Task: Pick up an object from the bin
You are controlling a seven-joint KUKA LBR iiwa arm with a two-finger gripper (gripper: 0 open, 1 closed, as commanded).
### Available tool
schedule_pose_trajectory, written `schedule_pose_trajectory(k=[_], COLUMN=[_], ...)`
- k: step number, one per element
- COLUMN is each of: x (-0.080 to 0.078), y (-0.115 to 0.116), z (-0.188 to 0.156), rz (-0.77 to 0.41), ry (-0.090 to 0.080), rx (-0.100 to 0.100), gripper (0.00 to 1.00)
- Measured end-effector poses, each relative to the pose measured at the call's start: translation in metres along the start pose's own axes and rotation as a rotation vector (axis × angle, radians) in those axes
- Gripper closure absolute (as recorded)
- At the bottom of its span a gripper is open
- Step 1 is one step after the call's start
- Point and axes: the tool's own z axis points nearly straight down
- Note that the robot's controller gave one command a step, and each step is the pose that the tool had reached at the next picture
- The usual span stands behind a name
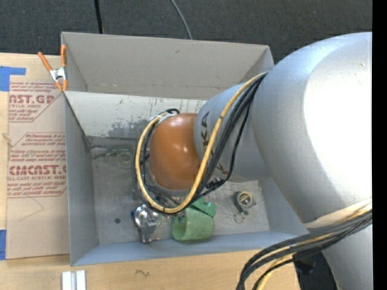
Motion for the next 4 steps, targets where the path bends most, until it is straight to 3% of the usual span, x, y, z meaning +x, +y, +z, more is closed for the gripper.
schedule_pose_trajectory(k=[1,2,3,4], x=[0.014,0.015,0.008,0.006], y=[-0.019,-0.017,-0.014,-0.014], z=[-0.029,-0.028,-0.001,-0.002], rz=[-0.074,-0.003,0.021,0.021], ry=[0.006,0.008,-0.004,0.003], rx=[0.002,0.001,0.000,0.000], gripper=[0.00,0.00,0.00,0.00])
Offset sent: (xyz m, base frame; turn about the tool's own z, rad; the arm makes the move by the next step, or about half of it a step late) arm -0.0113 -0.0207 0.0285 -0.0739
